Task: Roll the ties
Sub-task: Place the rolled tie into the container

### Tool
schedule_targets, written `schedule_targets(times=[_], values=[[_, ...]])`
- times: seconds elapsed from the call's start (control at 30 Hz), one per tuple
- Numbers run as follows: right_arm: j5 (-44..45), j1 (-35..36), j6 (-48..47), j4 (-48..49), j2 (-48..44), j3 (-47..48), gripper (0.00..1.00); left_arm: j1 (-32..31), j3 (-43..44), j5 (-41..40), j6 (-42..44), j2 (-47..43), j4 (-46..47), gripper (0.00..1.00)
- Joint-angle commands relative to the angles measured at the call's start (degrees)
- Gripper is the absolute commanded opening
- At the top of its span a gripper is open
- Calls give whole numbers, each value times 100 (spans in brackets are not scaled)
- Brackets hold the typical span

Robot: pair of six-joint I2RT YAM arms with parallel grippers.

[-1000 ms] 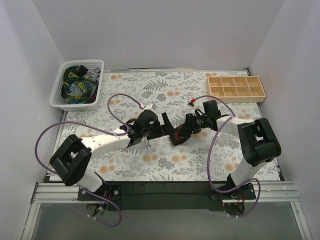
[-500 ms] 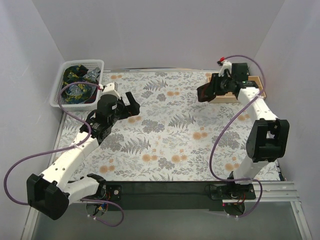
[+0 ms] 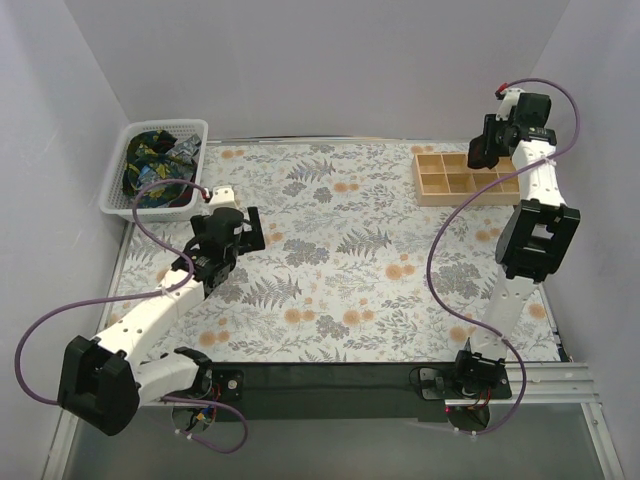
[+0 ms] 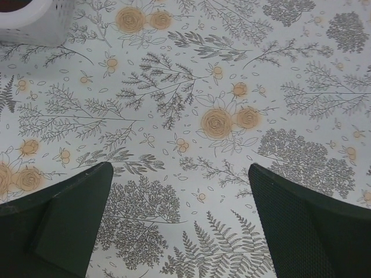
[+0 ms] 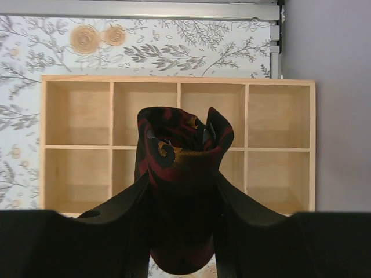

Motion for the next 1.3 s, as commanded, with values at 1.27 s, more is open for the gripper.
schedule_targets(times=[1.27], values=[[-1894, -946, -808, 13, 568, -220, 1, -4, -315, -865, 278, 883, 608, 98]])
